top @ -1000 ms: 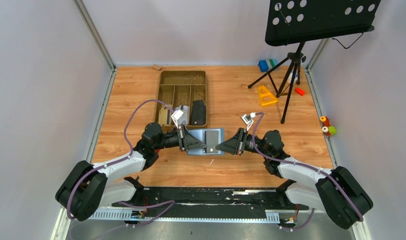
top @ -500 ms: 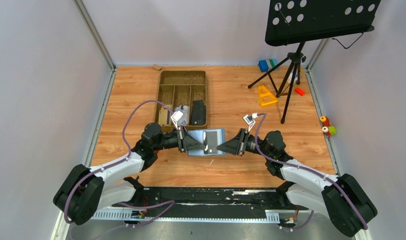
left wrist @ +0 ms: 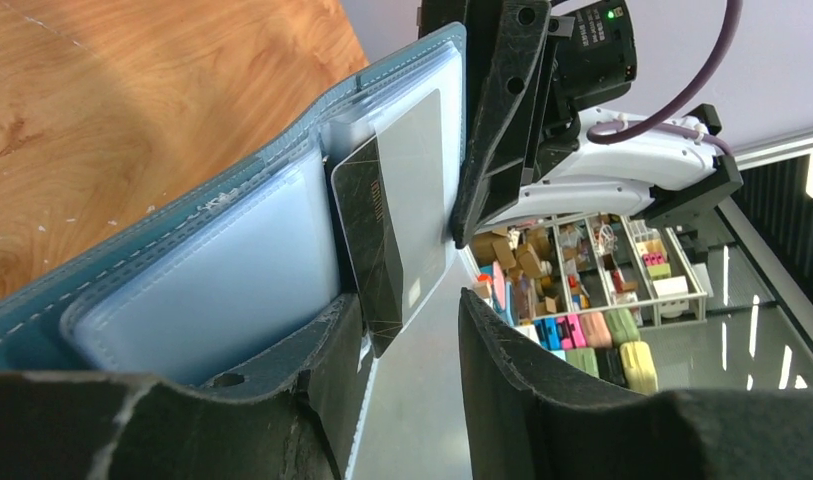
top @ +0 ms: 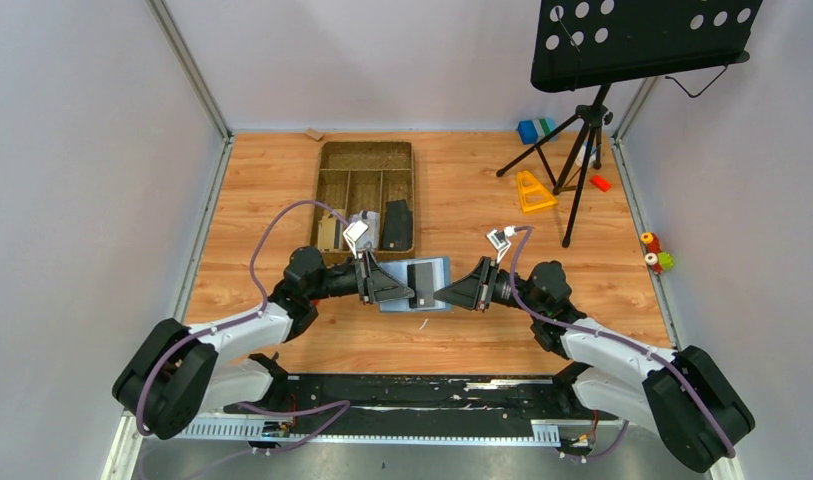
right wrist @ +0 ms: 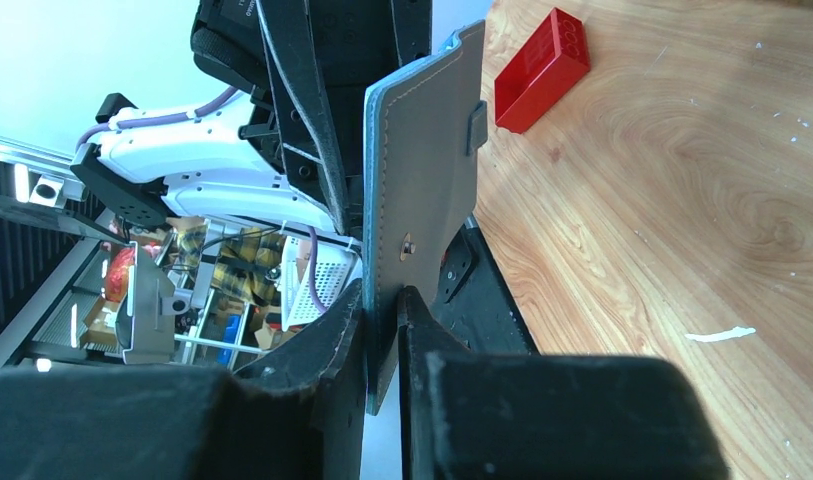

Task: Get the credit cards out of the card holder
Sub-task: Remove the credit card from the card holder.

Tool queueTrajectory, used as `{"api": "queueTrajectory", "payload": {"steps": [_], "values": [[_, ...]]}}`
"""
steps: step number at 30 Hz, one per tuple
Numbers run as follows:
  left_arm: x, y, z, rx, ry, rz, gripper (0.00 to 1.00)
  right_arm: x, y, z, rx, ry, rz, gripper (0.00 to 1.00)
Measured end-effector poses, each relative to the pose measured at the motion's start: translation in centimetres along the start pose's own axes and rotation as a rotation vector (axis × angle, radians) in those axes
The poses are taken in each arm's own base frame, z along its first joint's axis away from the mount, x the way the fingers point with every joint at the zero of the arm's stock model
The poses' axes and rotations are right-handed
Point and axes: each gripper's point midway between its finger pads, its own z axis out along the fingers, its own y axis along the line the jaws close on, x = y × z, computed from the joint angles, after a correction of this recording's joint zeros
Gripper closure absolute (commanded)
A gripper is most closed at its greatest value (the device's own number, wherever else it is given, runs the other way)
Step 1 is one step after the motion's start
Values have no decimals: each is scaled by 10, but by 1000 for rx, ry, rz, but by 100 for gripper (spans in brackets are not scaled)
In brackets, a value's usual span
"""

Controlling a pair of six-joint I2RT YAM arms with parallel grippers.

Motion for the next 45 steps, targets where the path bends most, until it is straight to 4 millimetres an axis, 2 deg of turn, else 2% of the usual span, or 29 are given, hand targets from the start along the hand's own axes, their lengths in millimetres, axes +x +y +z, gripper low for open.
{"api": "queueTrajectory", "payload": {"steps": [5,8,10,13,14,25,34,45], "values": [[0,0,1,10,1,-18,50,-1,1,0,-5,-1,7,100],[1,0,3,13,5,-28,56,-1,0,1,-5,-2,11,100],[1,1,4,13,7,-39,68,-1,0,1,-5,-1,14,100],[2,6,5,3,7,-55,95,-1,1,1,-9,-3,14,100],[1,8,5,-5,6,-61,100,-2,1,1,-11,-4,13,100],[0,28,-2,-113,-15,-53,100,-3,-16,-7,122,-28,-17,100],[4,40,-5,-159,-5,-59,100,1,-41,-12,232,-30,-21,100],[8,45,-8,-187,3,-42,100,1,-47,-17,269,-37,-39,100]]}}
